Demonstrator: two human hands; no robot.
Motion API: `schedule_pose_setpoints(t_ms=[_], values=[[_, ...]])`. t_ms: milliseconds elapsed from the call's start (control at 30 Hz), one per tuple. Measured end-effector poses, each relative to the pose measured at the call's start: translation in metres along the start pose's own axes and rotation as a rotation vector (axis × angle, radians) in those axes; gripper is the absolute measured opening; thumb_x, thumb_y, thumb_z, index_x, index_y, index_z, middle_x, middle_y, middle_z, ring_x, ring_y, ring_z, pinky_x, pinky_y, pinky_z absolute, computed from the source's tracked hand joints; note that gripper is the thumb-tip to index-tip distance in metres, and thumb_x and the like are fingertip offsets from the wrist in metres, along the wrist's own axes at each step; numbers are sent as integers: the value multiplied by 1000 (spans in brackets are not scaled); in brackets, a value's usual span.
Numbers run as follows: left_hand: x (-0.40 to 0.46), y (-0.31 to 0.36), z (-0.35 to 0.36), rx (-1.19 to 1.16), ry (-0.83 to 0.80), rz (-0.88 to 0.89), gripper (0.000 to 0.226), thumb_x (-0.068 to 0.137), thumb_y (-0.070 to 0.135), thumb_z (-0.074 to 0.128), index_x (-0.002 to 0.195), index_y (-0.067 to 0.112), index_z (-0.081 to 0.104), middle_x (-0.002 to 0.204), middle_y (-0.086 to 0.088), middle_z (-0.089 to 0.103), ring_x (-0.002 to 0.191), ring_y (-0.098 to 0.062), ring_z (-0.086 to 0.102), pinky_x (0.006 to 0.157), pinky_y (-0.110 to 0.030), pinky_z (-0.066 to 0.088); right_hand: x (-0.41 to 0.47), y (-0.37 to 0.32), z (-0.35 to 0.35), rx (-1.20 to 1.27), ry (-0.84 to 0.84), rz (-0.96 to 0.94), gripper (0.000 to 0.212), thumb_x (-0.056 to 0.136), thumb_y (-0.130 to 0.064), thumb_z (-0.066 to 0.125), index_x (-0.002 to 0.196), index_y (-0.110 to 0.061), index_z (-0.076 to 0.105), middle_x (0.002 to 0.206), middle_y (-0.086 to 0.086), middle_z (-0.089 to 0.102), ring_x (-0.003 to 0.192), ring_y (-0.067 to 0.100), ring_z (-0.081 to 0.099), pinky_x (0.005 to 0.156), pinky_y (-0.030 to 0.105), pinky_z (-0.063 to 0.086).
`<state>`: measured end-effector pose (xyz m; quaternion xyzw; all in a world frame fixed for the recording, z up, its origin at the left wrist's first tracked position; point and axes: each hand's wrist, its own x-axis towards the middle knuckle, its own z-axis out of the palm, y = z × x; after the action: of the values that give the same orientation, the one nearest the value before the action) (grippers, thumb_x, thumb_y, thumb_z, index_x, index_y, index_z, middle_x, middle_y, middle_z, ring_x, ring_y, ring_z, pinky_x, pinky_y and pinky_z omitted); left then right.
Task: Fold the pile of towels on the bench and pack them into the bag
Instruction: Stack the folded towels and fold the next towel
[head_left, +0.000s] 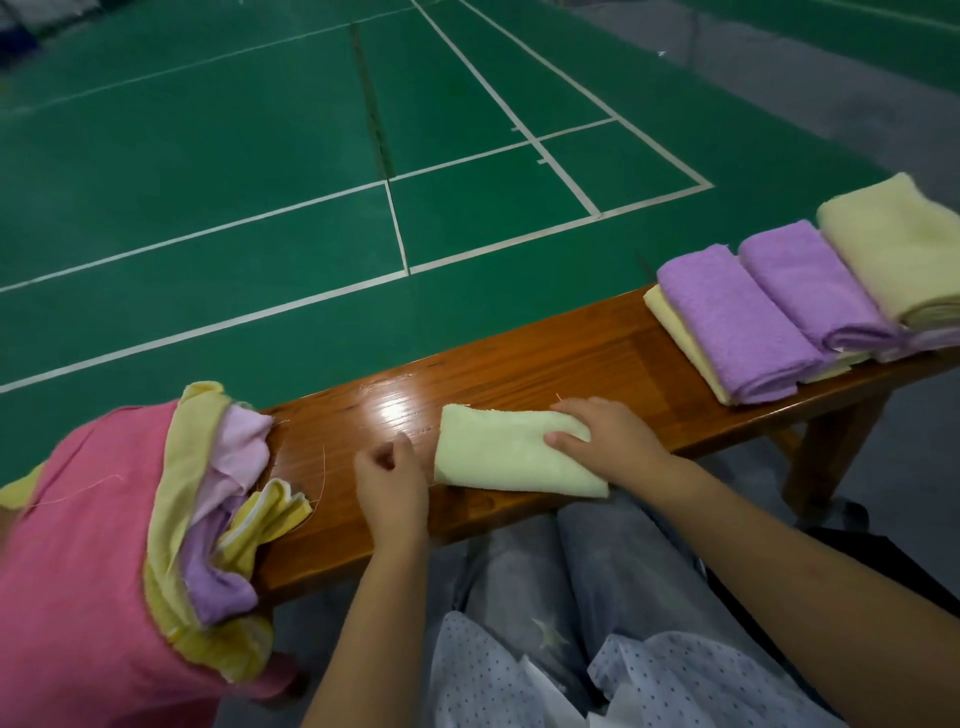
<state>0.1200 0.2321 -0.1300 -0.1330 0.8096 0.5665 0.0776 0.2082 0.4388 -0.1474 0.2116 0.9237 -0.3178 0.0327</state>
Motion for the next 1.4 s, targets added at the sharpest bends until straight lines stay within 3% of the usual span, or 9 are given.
schedule_pose_setpoints(t_ms=[200,333,467,600,700,933,1067,1233,1400], values=[[-17,-16,-17,220,-466,-262,48,97,52,43,112,9,58,92,-8,72,81,-20,70,68,-30,57,-20,-19,30,174,-3,61,38,89,-51,55,114,-22,55,106,-1,59,90,15,57,72,32,50],[-27,-23,-8,162,-557,-236,54,91,56,52,117,10,60,104,-5,71,93,-20,69,80,-37,58,-32,-32,46,317,0,89,38,88,-47,59,113,-18,54,103,-2,61,92,16,59,73,32,50],[-34,-22,-9,-93,-596,-351,52,86,43,65,119,4,57,107,-10,71,94,-23,71,67,-30,58,-43,-29,48,532,-8,134,32,87,-43,63,105,-17,58,97,-4,64,89,13,62,72,31,53],[-38,-16,-4,-204,-701,-480,67,76,56,65,121,8,58,107,-13,72,94,-28,71,71,-37,58,-54,-25,49,726,-44,164,20,87,-38,64,92,-19,59,89,-4,67,80,10,65,56,20,49],[-38,-12,2,-250,-761,-529,74,72,64,64,123,11,57,112,-15,70,103,-34,68,89,-47,55,-60,-21,42,835,-78,163,16,87,-33,66,91,-19,59,89,-3,68,78,9,65,50,15,46],[-47,-3,20,-308,-760,-440,55,78,34,72,125,13,56,112,-12,71,106,-33,66,93,-52,52,-67,-7,24,894,-79,140,25,83,-30,71,103,-17,62,104,1,69,97,17,66,75,31,58],[-53,3,27,-408,-798,-436,44,85,27,66,126,15,54,114,-13,70,106,-35,66,82,-50,56,-71,1,7,856,-80,154,39,80,-39,72,111,-19,59,112,-3,66,102,14,63,85,35,57],[-72,21,44,-442,-988,-341,47,84,24,62,129,13,53,118,-13,68,107,-31,66,88,-49,54,-78,14,-27,847,9,197,84,59,-69,67,124,-18,51,121,-5,61,106,10,61,87,31,54],[-89,43,68,-386,-1125,-276,46,82,24,63,127,14,56,116,-10,70,102,-25,69,76,-38,58,-84,21,-66,1066,7,177,63,63,-53,67,112,-15,60,110,3,70,99,19,68,86,37,55]])
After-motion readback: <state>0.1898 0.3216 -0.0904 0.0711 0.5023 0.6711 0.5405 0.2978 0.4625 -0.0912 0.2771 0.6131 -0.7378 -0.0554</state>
